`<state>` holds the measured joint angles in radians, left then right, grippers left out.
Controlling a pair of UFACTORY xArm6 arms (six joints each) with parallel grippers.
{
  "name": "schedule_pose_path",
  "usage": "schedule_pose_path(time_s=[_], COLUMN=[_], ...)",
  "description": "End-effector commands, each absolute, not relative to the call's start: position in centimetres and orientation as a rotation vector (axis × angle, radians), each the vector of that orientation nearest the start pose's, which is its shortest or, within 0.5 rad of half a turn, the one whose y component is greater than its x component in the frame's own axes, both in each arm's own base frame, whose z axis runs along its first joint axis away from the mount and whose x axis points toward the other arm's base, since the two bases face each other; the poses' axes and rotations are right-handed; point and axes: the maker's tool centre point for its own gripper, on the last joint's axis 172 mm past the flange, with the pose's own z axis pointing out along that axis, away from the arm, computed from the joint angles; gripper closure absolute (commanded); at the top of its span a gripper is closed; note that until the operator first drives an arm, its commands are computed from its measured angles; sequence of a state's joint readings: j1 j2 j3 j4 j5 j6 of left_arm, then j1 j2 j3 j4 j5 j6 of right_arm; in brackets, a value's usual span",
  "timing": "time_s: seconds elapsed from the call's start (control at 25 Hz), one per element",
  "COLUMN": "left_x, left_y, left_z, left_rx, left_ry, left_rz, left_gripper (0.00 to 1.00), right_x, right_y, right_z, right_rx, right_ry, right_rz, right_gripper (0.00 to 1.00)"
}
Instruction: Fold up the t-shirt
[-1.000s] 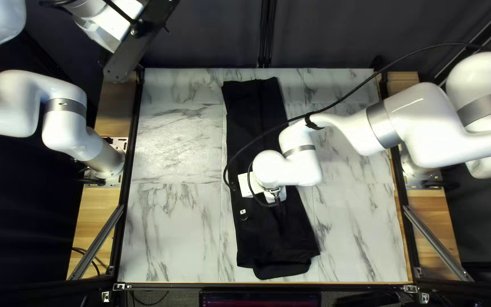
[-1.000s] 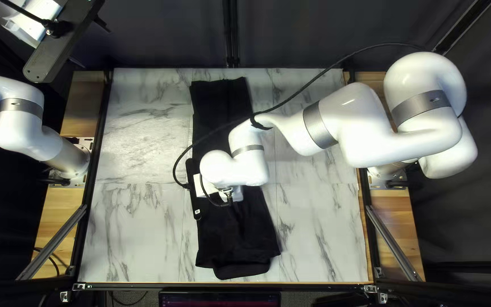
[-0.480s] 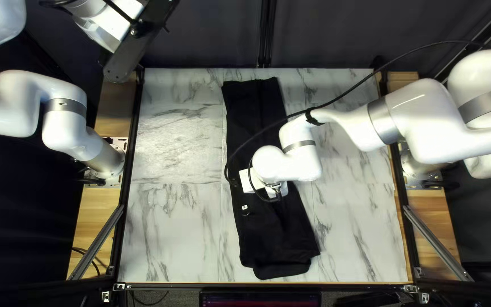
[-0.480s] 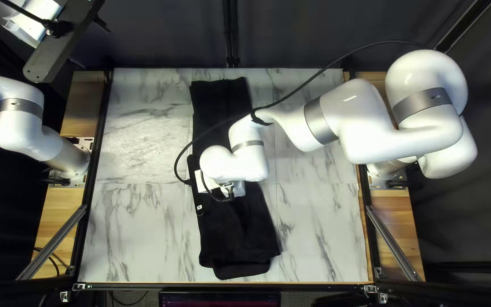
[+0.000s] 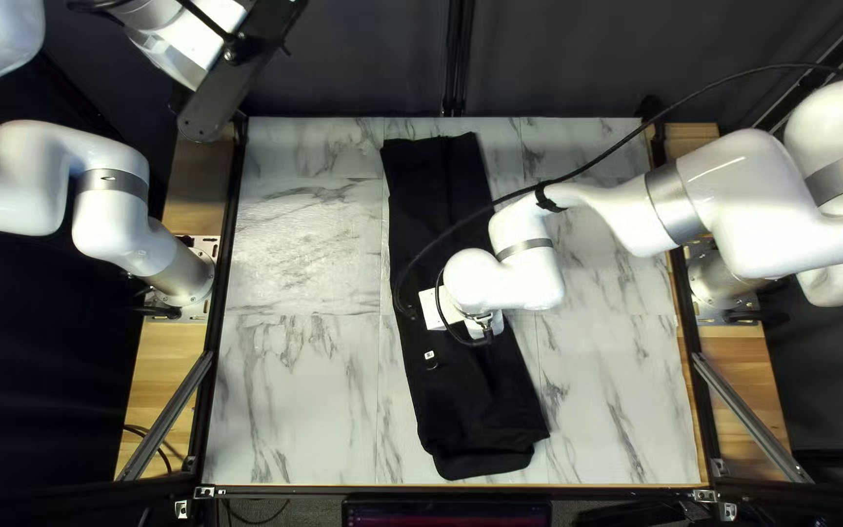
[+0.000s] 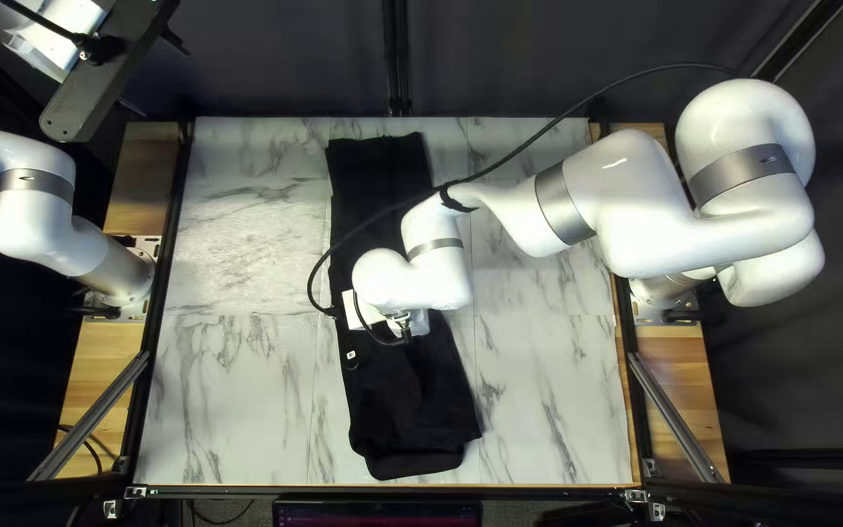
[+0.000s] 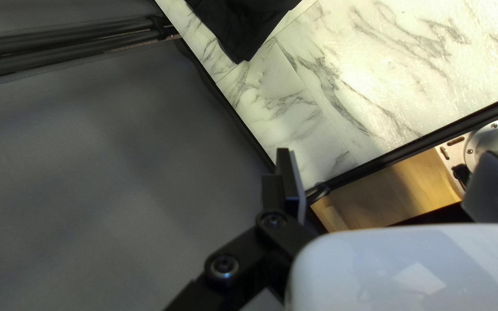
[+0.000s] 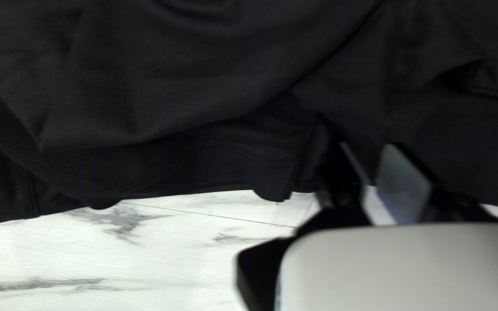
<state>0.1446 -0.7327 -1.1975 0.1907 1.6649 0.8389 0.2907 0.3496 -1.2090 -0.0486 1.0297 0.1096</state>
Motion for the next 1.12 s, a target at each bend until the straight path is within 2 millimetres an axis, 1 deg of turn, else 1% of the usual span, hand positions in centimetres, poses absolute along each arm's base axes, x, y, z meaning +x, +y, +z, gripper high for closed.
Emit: schedule_pose_path(time_s=[0.04, 0.08, 0.16, 0.24, 0.28, 0.48, 0.6, 0.84, 0.96, 1.12], left_x=[27.4, 27.4, 27.4, 27.4, 27.4, 27.4, 27.4, 27.4, 27.4, 27.4], left_y=[9.3, 9.3, 9.3, 9.3, 9.3, 9.3, 9.3, 9.3, 9.3, 9.3], left_z=[47.2, 47.2, 47.2, 47.2, 47.2, 47.2, 47.2, 47.2, 47.2, 47.2], left_rx=[-2.696, -2.696, -2.696, -2.696, -2.696, -2.696, -2.696, -2.696, -2.696, -2.696], left_ry=[0.910, 0.910, 0.910, 0.910, 0.910, 0.910, 0.910, 0.910, 0.910, 0.910], left_rz=[-0.208, -0.208, -0.208, -0.208, -0.208, -0.208, -0.208, -0.208, -0.208, -0.208], left_gripper=[0.00, 0.00, 0.00, 0.00, 0.00, 0.00, 0.00, 0.00, 0.00, 0.00], right_x=[46.7, 46.7, 47.0, 47.6, 48.3, 50.9, 51.3, 50.7, 50.8, 51.2], right_y=[17.0, 17.9, 19.1, 20.1, 20.7, 21.9, 21.8, 21.5, 21.3, 20.4], right_z=[9.0, 9.2, 9.5, 9.5, 9.4, 9.1, 8.6, 7.6, 7.3, 6.6], right_rx=[-3.242, -3.258, -3.283, -3.310, -3.335, -3.404, -3.419, -3.441, -3.460, -3.475], right_ry=[-0.277, -0.262, -0.237, -0.209, -0.192, -0.187, -0.203, -0.242, -0.278, -0.307], right_rz=[0.221, 0.217, 0.203, 0.178, 0.151, 0.064, 0.045, 0.054, 0.067, 0.077], right_gripper=[0.00, 0.00, 0.00, 0.00, 0.00, 0.00, 0.00, 0.00, 0.05, 0.10])
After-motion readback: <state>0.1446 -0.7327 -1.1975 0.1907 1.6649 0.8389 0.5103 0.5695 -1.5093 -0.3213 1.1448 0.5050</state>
